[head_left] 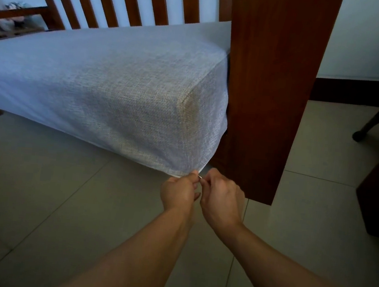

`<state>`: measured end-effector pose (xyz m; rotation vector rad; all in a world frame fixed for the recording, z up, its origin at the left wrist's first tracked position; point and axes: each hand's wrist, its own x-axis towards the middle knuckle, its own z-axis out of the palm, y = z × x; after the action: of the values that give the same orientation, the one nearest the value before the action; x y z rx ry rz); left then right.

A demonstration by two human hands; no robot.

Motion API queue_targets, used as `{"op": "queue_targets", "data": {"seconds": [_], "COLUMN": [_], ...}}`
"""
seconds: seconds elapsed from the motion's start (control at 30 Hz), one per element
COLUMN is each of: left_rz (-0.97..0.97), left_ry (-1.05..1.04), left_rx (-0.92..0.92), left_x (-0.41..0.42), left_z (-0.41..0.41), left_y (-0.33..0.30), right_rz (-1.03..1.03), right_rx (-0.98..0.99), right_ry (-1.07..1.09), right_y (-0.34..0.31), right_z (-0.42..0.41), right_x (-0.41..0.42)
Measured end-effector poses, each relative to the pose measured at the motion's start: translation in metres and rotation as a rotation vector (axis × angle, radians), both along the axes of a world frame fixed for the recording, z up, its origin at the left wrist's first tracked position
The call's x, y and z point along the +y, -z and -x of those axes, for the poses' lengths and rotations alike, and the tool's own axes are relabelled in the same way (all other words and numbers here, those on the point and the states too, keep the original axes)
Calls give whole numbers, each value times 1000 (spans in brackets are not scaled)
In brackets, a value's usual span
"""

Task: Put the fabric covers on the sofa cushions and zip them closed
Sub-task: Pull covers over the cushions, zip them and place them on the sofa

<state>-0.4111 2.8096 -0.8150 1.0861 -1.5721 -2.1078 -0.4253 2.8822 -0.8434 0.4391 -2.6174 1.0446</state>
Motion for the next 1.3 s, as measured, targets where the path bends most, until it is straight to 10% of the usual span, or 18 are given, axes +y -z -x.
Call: {"op": "queue_targets", "data": {"seconds": [0.6,0.97,1.3], "left_rz": [197,-251,-189], "left_ry": [-3,-166,-193], "left_rx": [-81,5,-18], "left_x": [-3,30,20], "left_z": [-9,23,30], "left_y": [-5,-9,-6], "right_rz": [-3,31,65], "right_rx": [-159,-169,-200], "right_ry": [209,148,385], "right_y": [-24,-15,-28], "right_z": [42,53,91], "right_x": [3,8,-4]}}
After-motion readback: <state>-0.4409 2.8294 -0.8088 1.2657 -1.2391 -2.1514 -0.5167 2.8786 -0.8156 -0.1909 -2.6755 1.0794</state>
